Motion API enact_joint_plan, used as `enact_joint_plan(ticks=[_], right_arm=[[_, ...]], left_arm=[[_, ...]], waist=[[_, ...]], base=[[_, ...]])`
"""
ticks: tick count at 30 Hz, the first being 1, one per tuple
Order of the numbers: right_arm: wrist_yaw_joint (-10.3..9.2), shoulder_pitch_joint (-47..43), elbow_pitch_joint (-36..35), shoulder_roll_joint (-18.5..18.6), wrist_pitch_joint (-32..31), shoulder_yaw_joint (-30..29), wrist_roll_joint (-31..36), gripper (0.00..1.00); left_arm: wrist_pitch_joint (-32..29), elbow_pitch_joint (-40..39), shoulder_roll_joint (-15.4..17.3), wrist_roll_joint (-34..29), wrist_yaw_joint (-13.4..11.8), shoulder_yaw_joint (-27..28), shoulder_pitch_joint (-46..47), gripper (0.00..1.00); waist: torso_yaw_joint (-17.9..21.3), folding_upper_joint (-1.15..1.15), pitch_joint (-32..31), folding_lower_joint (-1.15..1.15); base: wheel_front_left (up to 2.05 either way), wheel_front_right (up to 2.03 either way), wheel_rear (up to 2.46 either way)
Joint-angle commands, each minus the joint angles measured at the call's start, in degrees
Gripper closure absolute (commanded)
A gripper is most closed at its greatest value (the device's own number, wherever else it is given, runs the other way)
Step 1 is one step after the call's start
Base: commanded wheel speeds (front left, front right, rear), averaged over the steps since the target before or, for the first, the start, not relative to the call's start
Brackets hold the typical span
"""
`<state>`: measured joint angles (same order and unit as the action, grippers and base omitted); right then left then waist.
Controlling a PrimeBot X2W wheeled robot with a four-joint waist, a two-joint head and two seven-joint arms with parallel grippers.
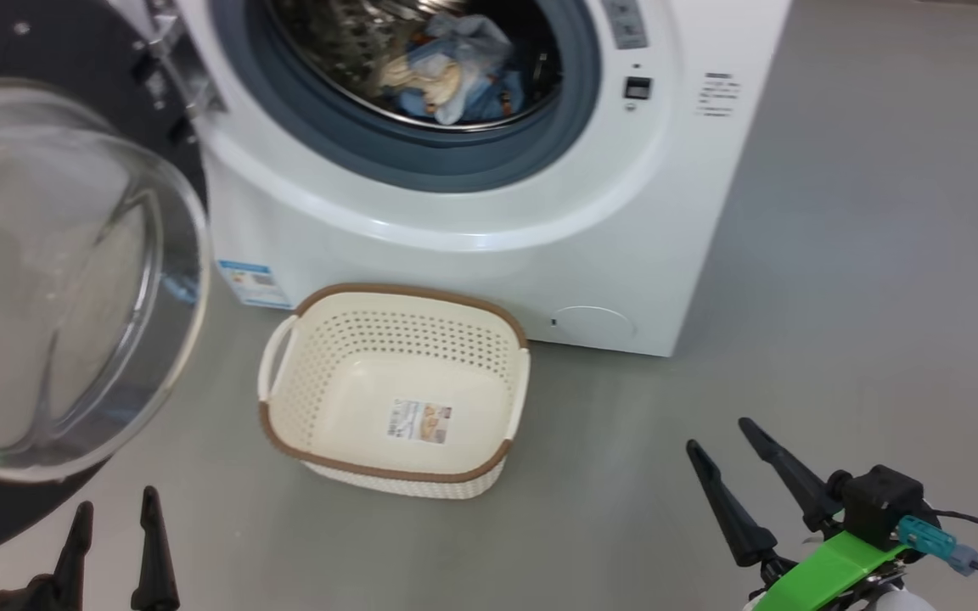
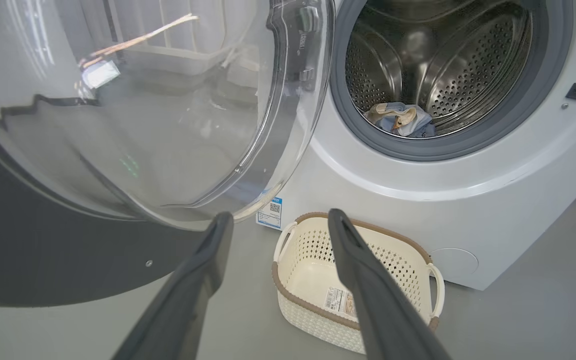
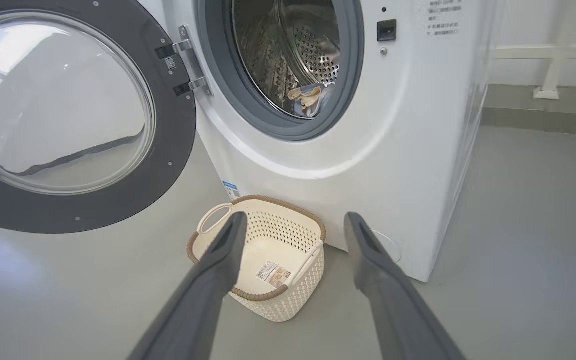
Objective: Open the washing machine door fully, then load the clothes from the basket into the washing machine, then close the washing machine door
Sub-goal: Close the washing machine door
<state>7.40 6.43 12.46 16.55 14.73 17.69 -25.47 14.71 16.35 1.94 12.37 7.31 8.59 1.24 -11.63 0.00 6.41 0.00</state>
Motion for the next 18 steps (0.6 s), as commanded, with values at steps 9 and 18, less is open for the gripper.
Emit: enact_joint_plan(ticks=[9,18], right_arm=[[0.09,3.3,0.3,2.1,0.3,3.9,-1.2,0.0],[0.09,4.5,1.0,3.0,0.3,5.9,-1.8,0.0]], left_arm=[[0.3,-1.4,1.0,2.9,-2.0,0.2,-1.7,0.0],[0.3,-2.6,0.9,4.8,-3.7,-0.7,-3.9,0.0]], waist=[[-10.3,0.0,-0.5,0.0],[-16.4,0.0,-1.5,0.0]], base=[[0.0,0.0,0.0],[0.0,0.0,0.0]])
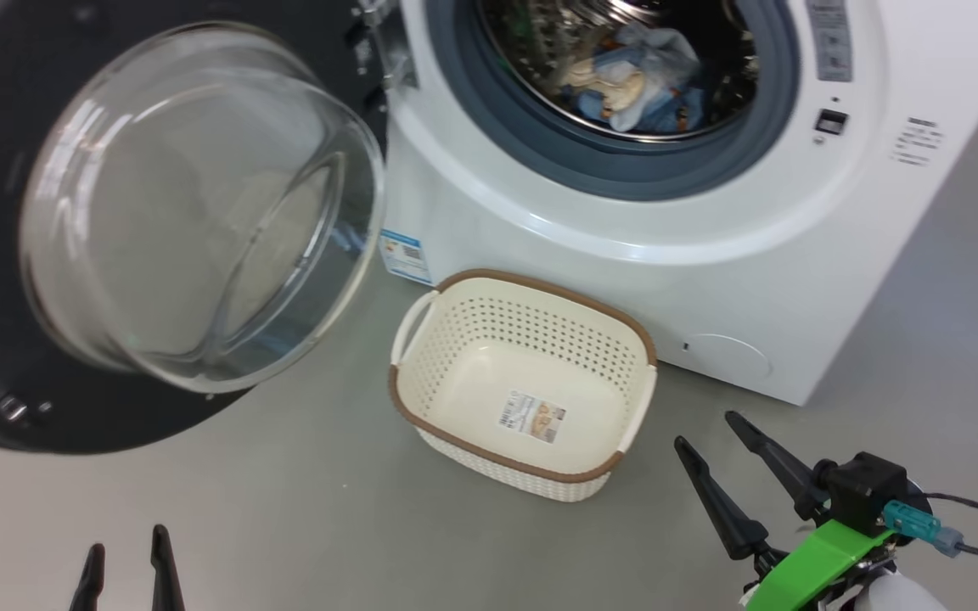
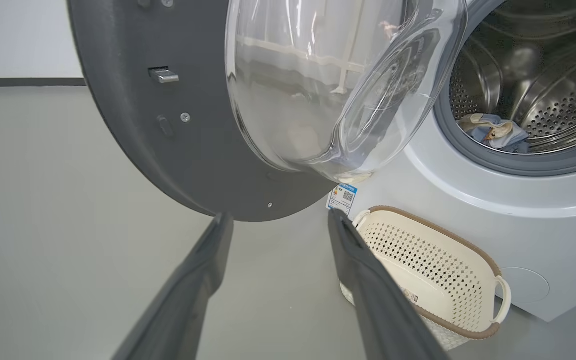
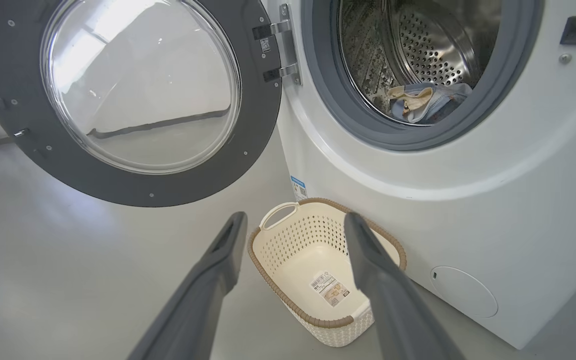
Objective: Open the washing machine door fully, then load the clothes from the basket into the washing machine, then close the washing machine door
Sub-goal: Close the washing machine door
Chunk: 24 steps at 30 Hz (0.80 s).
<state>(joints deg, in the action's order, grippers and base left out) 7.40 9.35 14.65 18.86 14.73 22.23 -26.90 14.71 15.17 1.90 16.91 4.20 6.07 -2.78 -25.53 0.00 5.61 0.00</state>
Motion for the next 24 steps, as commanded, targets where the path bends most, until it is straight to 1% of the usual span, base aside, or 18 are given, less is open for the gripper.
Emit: enact_joint_plan(ticks=[1,3,9,17,18,19,21,24], right_arm=[[0.09,1.8,-1.1,0.8,0.3,1.6,-0.4,0.0],[0.09,2.1,-1.0,0.9,0.3,2.3,-0.6,0.0],[0.09,4.4,-0.2,1.3,0.3,5.0,-1.3,0.0],[0.09,5.6,0.4,1.6,0.3,6.3,-2.0,0.0],[0.09,5.7,0.4,1.7,0.3,6.4,-2.1,0.0],[0.09,5.6,0.4,1.6,0.3,6.4,-2.2,0.0],[0.09,5.2,0.3,1.5,0.3,6.0,-2.2,0.0],[0.09,4.1,0.2,1.4,0.3,5.3,-2.1,0.0]], left_arm=[[0.3,-1.5,1.0,0.4,-0.6,1.7,0.0,0.0],[0.3,-1.6,1.0,0.6,-0.7,1.4,-0.3,0.0],[0.3,-3.1,1.0,1.5,-1.6,1.5,-1.7,0.0],[0.3,-4.4,1.0,2.8,-2.2,1.2,-2.5,0.0],[0.3,-4.9,1.0,3.4,-2.0,1.2,-2.4,0.11],[0.3,-5.3,1.0,3.7,-1.8,1.4,-2.2,0.52],[0.3,-6.9,1.0,4.0,-1.2,2.2,-1.5,1.0],[0.3,-10.2,1.0,3.3,0.1,4.7,0.3,1.0]], waist=[[-3.0,0.0,-0.8,0.0],[-3.8,0.0,-1.1,0.0],[-4.1,0.0,-1.2,0.0],[-4.2,0.0,-1.1,0.0],[-4.2,0.0,-1.2,0.0],[-4.2,0.0,-1.2,0.0],[-4.1,0.0,-1.2,0.0],[-4.1,0.0,-1.1,0.0]], base=[[0.0,0.0,0.0],[0.0,0.0,0.0],[0.0,0.0,0.0],[0.0,0.0,0.0],[0.0,0.0,0.0],[0.0,0.0,0.0],[0.0,0.0,0.0],[0.0,0.0,0.0]])
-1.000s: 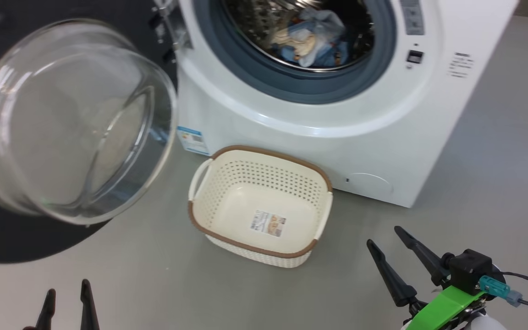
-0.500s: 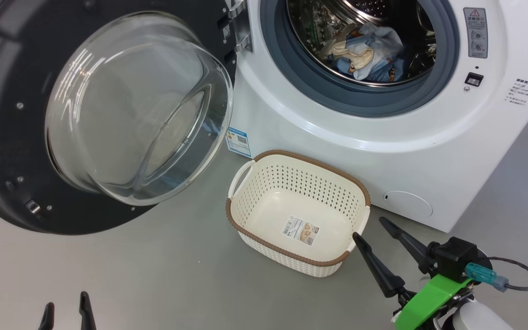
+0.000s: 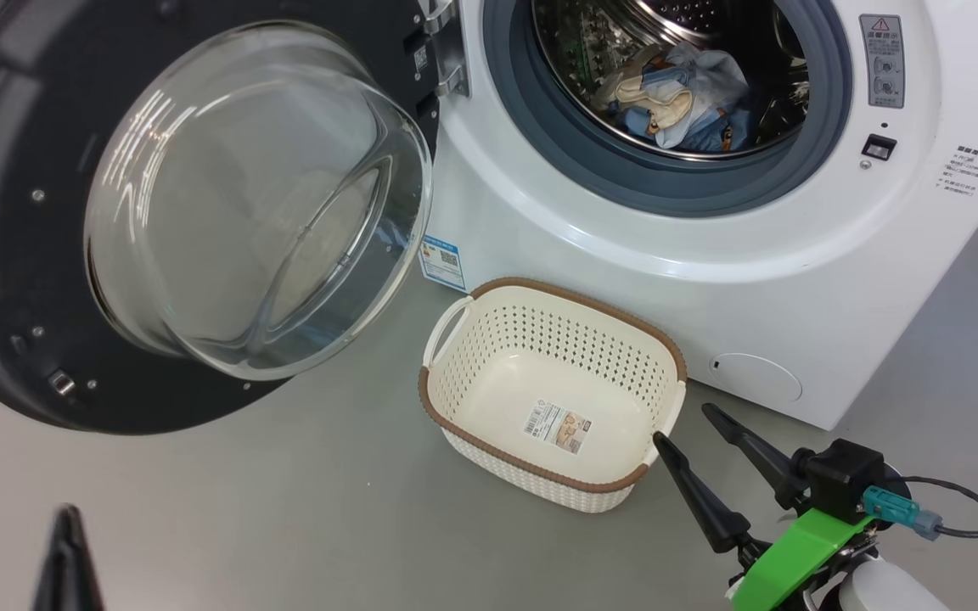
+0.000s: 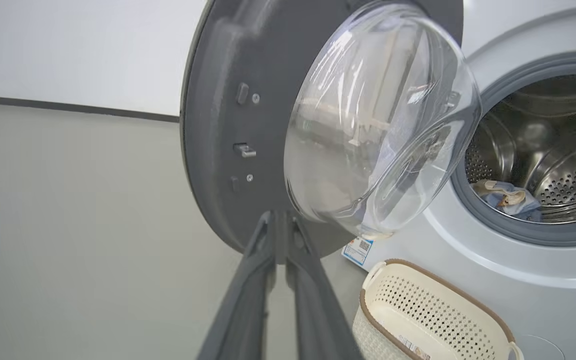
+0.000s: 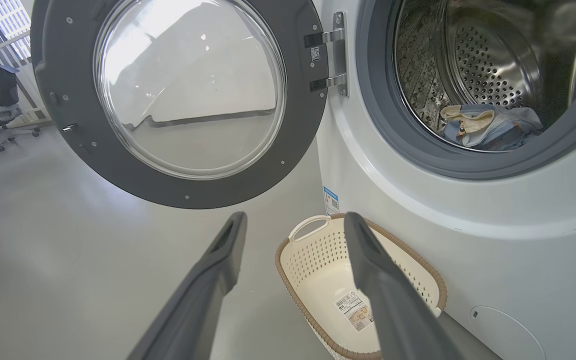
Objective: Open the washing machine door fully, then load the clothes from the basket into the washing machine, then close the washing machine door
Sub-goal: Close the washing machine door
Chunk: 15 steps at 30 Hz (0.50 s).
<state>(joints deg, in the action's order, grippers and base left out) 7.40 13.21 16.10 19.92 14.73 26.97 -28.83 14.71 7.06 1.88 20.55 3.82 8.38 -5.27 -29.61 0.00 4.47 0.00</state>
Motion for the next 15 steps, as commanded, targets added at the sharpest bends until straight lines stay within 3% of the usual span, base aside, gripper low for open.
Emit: enact_joint_plan(ticks=[1,8,15], right_arm=[[0.09,0.0,-1.3,0.3,0.3,0.4,-0.1,0.0],[0.09,-2.6,-2.1,-0.3,0.3,-2.4,0.7,0.0],[0.09,-4.0,-2.9,-0.9,0.3,-4.2,1.5,0.0]], left_arm=[[0.3,-3.3,1.1,-0.4,1.0,3.5,3.6,1.0],[0.3,-9.1,7.0,4.6,3.3,9.6,13.0,1.0],[-2.0,-2.9,20.2,21.5,3.6,14.4,26.6,1.0]], waist=[[0.0,0.0,0.1,0.0],[0.3,0.0,0.4,0.0],[1.9,0.0,1.2,0.0]], base=[[0.0,0.0,0.0],[0.0,0.0,0.0],[0.0,0.0,0.0]])
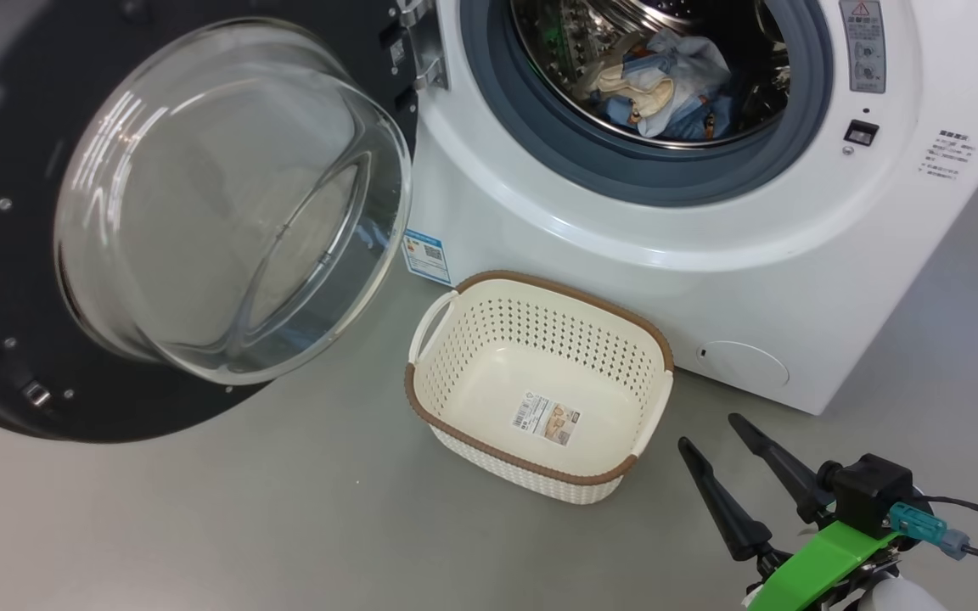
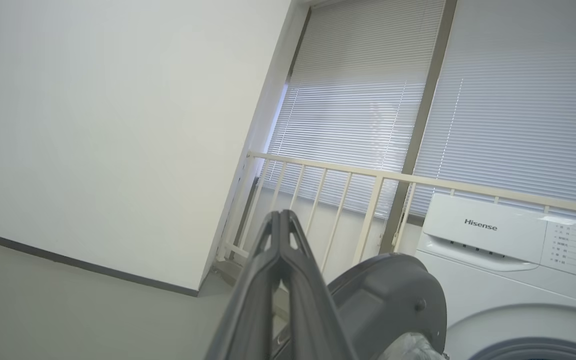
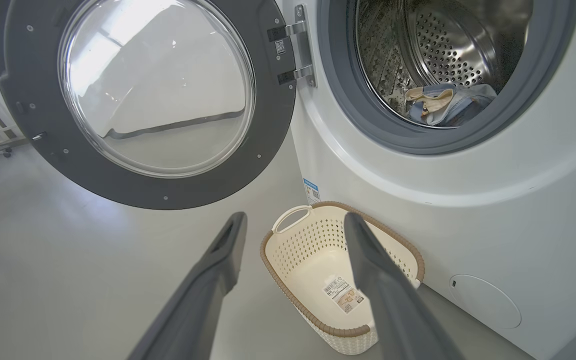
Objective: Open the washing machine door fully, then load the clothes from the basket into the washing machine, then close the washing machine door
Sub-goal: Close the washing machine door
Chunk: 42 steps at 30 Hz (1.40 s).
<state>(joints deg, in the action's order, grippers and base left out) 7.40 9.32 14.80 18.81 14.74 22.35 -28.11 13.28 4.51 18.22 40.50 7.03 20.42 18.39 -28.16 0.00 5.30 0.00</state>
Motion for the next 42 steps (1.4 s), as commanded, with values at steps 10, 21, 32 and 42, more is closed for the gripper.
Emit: enact_joint_plan(ticks=[10,21,32,42], right_arm=[[0.09,0.6,-2.2,0.5,0.3,-0.6,1.5,0.0],[0.09,1.4,-2.3,1.1,0.3,-0.7,1.8,0.0],[0.09,1.8,-2.3,1.3,0.3,-1.0,1.9,0.0],[0.09,1.6,-2.1,1.0,0.3,-1.3,2.0,0.0]], left_arm=[[-20.4,24.4,16.0,24.3,0.5,3.6,19.8,1.0],[-44.8,41.6,21.3,30.9,-0.2,-1.7,26.4,1.0],[-56.4,44.2,20.8,34.3,0.0,-3.6,26.8,1.0],[-68.5,34.7,19.5,38.1,0.4,-6.3,21.5,1.0]], waist=[[2.6,0.0,2.8,0.0],[3.7,0.0,4.3,0.0],[4.1,0.0,4.9,0.0],[3.9,0.0,4.4,0.0]], base=[[0.0,0.0,0.0],[0.0,0.0,0.0],[0.0,0.0,0.0],[0.0,0.0,0.0]])
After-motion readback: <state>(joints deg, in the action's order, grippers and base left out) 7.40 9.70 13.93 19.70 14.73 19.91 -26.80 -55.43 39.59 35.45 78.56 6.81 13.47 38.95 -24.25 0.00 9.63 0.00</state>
